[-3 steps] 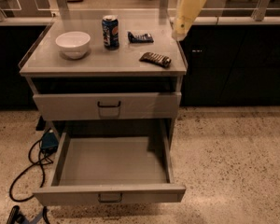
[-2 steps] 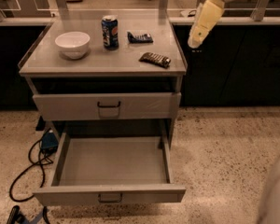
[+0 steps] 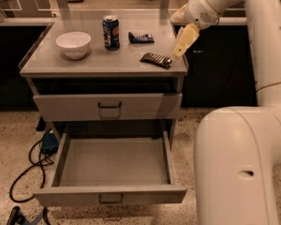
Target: Place rxbar chocolate into middle drawer
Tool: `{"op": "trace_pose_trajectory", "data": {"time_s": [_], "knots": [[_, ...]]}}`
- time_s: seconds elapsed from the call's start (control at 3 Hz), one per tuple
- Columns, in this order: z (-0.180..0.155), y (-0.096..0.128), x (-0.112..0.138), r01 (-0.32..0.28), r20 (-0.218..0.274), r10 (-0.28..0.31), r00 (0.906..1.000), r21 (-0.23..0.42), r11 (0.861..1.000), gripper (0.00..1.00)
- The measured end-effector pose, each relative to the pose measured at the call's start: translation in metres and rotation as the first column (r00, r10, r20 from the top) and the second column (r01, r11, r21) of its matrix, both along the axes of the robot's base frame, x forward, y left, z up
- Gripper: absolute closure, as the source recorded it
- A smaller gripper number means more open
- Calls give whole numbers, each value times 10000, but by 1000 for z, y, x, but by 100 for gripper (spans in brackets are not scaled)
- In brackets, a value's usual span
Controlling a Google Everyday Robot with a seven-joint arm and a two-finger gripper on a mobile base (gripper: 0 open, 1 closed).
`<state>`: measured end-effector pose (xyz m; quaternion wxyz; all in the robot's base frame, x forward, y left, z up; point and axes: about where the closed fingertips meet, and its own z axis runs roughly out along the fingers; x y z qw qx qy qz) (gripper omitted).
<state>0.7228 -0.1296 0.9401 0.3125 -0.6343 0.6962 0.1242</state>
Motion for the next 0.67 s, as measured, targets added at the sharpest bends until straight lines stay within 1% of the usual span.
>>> {"op": "trace_pose_trajectory", "data": {"time_s": [0.33,0.67], "knots": [[-10,2,22,196,308,-209,9993,417,9989,0],[-10,7,30,277,480,-304,9984,556,9981,0]]}}
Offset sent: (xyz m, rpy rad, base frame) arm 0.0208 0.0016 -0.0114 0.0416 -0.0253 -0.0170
